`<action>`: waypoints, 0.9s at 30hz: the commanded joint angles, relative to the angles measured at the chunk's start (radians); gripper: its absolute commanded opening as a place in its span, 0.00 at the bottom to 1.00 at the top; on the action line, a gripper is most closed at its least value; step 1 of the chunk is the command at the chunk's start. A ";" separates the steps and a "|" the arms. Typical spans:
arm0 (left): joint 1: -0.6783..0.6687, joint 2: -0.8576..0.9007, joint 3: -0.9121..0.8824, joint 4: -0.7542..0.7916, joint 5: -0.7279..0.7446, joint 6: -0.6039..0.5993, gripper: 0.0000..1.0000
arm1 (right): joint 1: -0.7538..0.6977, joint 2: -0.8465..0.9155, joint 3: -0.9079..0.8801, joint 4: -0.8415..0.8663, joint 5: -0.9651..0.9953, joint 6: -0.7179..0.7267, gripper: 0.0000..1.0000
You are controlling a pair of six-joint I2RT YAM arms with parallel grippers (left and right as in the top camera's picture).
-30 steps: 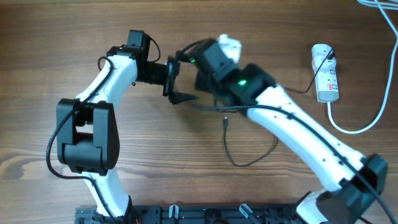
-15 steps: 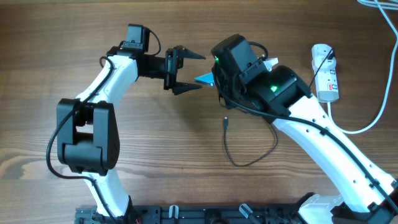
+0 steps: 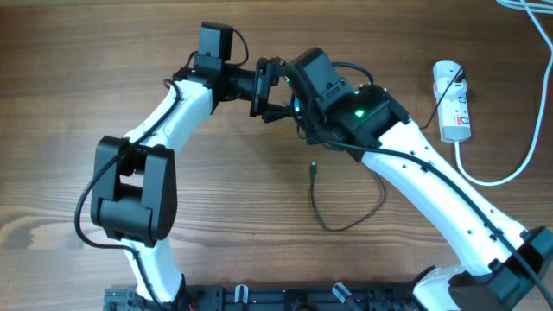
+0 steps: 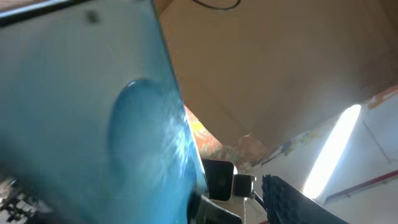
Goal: Plug charger to phone and switch on socket
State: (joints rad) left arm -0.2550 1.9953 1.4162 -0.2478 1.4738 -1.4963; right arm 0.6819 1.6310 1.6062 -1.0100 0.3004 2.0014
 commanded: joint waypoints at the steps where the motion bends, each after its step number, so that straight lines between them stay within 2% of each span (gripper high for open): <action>1: 0.004 -0.027 0.004 0.005 -0.081 -0.045 0.69 | 0.002 0.009 0.015 0.008 0.125 0.021 0.04; 4: 0.004 -0.027 0.004 0.006 -0.119 -0.084 0.69 | 0.002 0.009 0.015 0.014 0.123 0.021 0.04; 9: 0.004 -0.027 0.004 0.006 -0.176 -0.087 0.64 | 0.002 0.009 0.015 0.045 0.118 0.021 0.04; 14: 0.004 -0.027 0.004 0.006 -0.222 -0.098 0.53 | 0.009 0.010 0.015 0.043 0.112 0.026 0.04; 20: -0.002 -0.027 0.004 0.014 -0.207 -0.143 0.55 | 0.014 0.029 0.015 0.039 0.092 0.070 0.04; 27: -0.003 -0.027 0.004 0.014 -0.169 -0.143 0.51 | 0.016 0.034 0.015 0.048 0.092 0.070 0.04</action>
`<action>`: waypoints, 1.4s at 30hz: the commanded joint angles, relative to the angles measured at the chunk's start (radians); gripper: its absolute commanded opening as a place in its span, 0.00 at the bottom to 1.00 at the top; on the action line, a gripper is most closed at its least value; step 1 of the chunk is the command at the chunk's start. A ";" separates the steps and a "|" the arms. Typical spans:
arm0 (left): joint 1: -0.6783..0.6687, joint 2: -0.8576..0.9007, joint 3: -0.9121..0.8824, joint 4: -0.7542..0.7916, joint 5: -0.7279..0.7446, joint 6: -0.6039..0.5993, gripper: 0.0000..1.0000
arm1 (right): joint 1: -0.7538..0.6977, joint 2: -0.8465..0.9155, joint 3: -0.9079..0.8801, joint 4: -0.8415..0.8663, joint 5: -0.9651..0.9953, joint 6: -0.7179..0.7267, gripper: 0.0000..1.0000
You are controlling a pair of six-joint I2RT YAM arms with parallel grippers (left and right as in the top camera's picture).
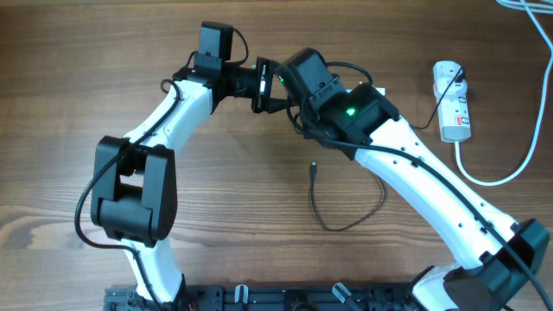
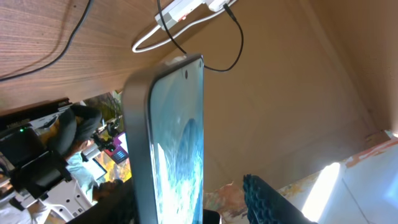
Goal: Plug charger to phone and switch on socket
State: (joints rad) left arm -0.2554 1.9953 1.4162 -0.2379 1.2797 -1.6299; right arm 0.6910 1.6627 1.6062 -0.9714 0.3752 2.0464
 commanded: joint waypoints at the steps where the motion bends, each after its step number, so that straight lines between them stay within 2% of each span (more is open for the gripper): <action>1: -0.003 -0.027 0.004 0.004 0.025 -0.010 0.48 | 0.006 0.002 0.015 0.010 0.017 0.025 0.04; 5: -0.003 -0.027 0.004 0.003 0.025 -0.010 0.37 | 0.006 0.003 0.015 0.016 0.018 0.025 0.04; 9: -0.003 -0.027 0.004 0.003 0.031 -0.010 0.35 | 0.006 0.003 0.015 0.038 -0.001 0.025 0.04; 16: -0.003 -0.027 0.004 0.003 0.033 -0.010 0.15 | 0.006 0.003 0.015 0.069 -0.042 0.025 0.04; 24: -0.003 -0.027 0.004 0.003 0.037 -0.010 0.19 | 0.006 0.003 0.015 0.064 -0.030 0.024 0.04; 31: -0.003 -0.027 0.004 0.003 0.036 -0.010 0.30 | 0.006 0.003 0.015 0.040 0.055 0.024 0.04; 33: -0.003 -0.027 0.004 0.003 0.036 -0.010 0.30 | 0.006 0.003 0.015 0.040 0.056 0.024 0.04; 36: -0.003 -0.027 0.004 0.003 0.036 -0.010 0.24 | 0.006 0.003 0.015 0.040 0.056 0.024 0.04; 39: -0.003 -0.027 0.004 0.003 0.036 -0.010 0.24 | 0.006 0.003 0.015 0.040 0.054 0.024 0.04; 42: -0.003 -0.027 0.004 0.003 0.037 -0.010 0.14 | 0.006 0.003 0.015 0.039 0.048 0.022 0.04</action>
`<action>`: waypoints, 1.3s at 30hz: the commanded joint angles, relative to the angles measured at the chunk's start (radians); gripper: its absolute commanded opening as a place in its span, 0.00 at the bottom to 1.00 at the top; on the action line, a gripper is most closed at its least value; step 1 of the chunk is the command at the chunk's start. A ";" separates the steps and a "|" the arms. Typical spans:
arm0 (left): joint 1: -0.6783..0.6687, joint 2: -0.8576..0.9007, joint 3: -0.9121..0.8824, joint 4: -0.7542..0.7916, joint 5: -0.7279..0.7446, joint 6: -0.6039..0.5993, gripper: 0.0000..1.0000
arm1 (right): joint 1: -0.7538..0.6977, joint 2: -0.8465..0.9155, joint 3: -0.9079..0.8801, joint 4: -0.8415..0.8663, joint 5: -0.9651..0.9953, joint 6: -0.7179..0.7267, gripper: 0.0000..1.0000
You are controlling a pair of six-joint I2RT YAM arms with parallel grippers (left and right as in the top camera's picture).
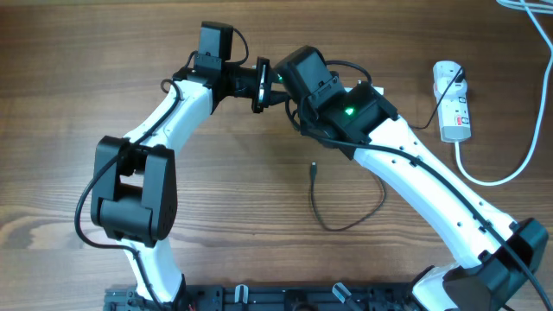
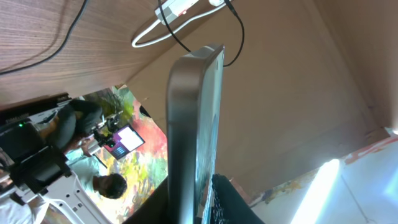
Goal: Plug charger to phone and switch on socket
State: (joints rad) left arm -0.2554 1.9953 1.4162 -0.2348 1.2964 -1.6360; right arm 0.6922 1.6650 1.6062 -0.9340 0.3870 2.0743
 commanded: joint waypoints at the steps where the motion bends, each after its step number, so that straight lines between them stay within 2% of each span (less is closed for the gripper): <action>1: -0.003 -0.027 0.004 0.000 0.020 -0.003 0.13 | 0.005 0.000 0.015 0.002 0.032 -0.006 0.04; 4: -0.003 -0.027 0.004 0.000 0.020 -0.003 0.09 | 0.005 0.000 0.015 0.002 0.008 -0.006 0.04; 5: -0.003 -0.027 0.004 0.000 0.020 -0.003 0.04 | 0.005 0.000 0.015 0.002 0.005 -0.006 0.04; 7: -0.003 -0.027 0.004 0.000 0.020 -0.003 0.04 | 0.005 0.000 0.015 0.002 0.006 -0.006 0.05; 8: -0.003 -0.027 0.004 0.000 0.019 -0.003 0.04 | 0.005 0.000 0.015 -0.001 0.006 -0.007 0.11; 13: -0.003 -0.027 0.004 0.000 0.019 0.009 0.04 | 0.003 0.000 0.015 -0.002 0.025 -0.122 0.75; 15: -0.003 -0.027 0.003 0.000 0.014 0.027 0.04 | 0.001 -0.006 0.015 -0.002 0.043 -0.221 0.92; 17: -0.002 -0.027 0.003 0.000 -0.026 0.093 0.04 | -0.009 -0.026 0.015 -0.002 0.039 -0.337 0.99; 22: 0.013 -0.026 0.003 0.000 -0.065 0.358 0.04 | -0.063 -0.118 0.015 -0.043 -0.035 -0.722 1.00; 26: 0.032 -0.026 0.003 -0.010 -0.065 0.623 0.04 | -0.133 -0.186 0.015 -0.146 -0.157 -1.159 1.00; 29: 0.034 -0.026 0.003 -0.077 -0.073 0.789 0.04 | -0.164 -0.187 0.015 -0.216 -0.274 -1.433 1.00; 31: 0.034 -0.026 0.003 -0.150 -0.129 0.877 0.04 | -0.170 -0.175 0.009 -0.287 -0.325 -1.472 1.00; 35: 0.039 -0.026 0.003 -0.275 -0.323 0.926 0.04 | -0.170 -0.169 -0.059 -0.314 -0.345 -1.470 1.00; 39: 0.045 -0.026 0.003 -0.333 -0.348 0.953 0.04 | -0.170 -0.162 -0.163 -0.275 -0.371 -1.474 1.00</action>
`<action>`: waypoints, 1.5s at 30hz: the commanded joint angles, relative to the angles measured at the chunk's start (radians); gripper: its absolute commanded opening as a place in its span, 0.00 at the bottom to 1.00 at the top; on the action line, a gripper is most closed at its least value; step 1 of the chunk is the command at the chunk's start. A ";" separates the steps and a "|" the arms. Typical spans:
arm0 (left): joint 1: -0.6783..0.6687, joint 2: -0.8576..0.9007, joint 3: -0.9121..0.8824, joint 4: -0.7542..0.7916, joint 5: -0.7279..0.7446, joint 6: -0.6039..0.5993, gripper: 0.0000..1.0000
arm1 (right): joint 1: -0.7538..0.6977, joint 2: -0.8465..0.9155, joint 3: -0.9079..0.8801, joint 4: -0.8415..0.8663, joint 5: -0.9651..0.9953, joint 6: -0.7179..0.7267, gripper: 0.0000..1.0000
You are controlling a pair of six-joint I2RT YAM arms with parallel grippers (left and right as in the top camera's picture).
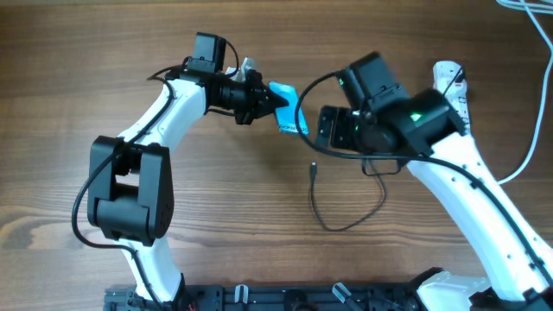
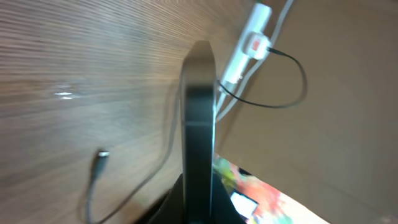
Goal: Plug charger to phone and switch on socket
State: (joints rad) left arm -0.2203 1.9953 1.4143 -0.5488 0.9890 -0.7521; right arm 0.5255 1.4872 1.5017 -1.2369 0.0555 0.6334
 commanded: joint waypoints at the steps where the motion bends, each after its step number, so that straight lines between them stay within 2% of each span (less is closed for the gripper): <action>1: 0.010 -0.026 0.005 -0.022 -0.046 0.069 0.04 | -0.003 0.016 -0.105 0.063 -0.050 -0.032 1.00; 5: 0.010 -0.026 0.005 -0.050 -0.167 0.069 0.04 | -0.003 0.032 -0.251 0.194 -0.124 -0.061 1.00; 6: 0.010 -0.026 0.005 -0.064 -0.247 0.069 0.04 | -0.003 0.060 -0.302 0.244 -0.177 -0.076 1.00; 7: 0.010 -0.026 0.005 -0.087 -0.316 0.069 0.04 | -0.002 0.103 -0.328 0.256 -0.183 -0.072 0.99; 9: 0.010 -0.026 0.005 -0.109 -0.357 0.069 0.04 | -0.001 0.163 -0.332 0.252 -0.184 -0.073 0.99; 13: 0.010 -0.026 0.005 -0.118 -0.364 0.102 0.04 | -0.001 0.274 -0.332 0.282 -0.192 -0.073 0.97; 15: 0.010 -0.026 0.005 -0.118 -0.364 0.102 0.04 | -0.001 0.308 -0.332 0.304 -0.208 -0.074 0.88; 16: 0.010 -0.026 0.005 -0.118 -0.364 0.102 0.04 | -0.001 0.323 -0.332 0.317 -0.216 -0.076 0.78; 18: 0.010 -0.026 0.005 -0.118 -0.364 0.102 0.04 | 0.002 0.337 -0.332 0.335 -0.221 -0.077 0.71; 22: 0.010 -0.026 0.005 -0.118 -0.364 0.102 0.04 | 0.024 0.359 -0.332 0.343 -0.209 -0.048 0.67; 26: 0.010 -0.026 0.005 -0.119 -0.363 0.102 0.04 | 0.062 0.364 -0.332 0.357 -0.094 0.033 0.63; 31: 0.010 -0.026 0.005 -0.119 -0.363 0.102 0.04 | 0.076 0.366 -0.333 0.381 -0.058 0.035 0.54; 39: 0.010 -0.026 0.005 -0.118 -0.363 0.102 0.04 | 0.080 0.370 -0.333 0.393 -0.055 0.049 0.49; 45: 0.010 -0.026 0.005 -0.122 -0.363 0.102 0.04 | 0.106 0.393 -0.333 0.418 -0.039 0.051 0.52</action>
State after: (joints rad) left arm -0.2192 1.9953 1.4143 -0.6704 0.6174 -0.6697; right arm 0.6189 1.8359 1.1774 -0.8253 -0.0162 0.6689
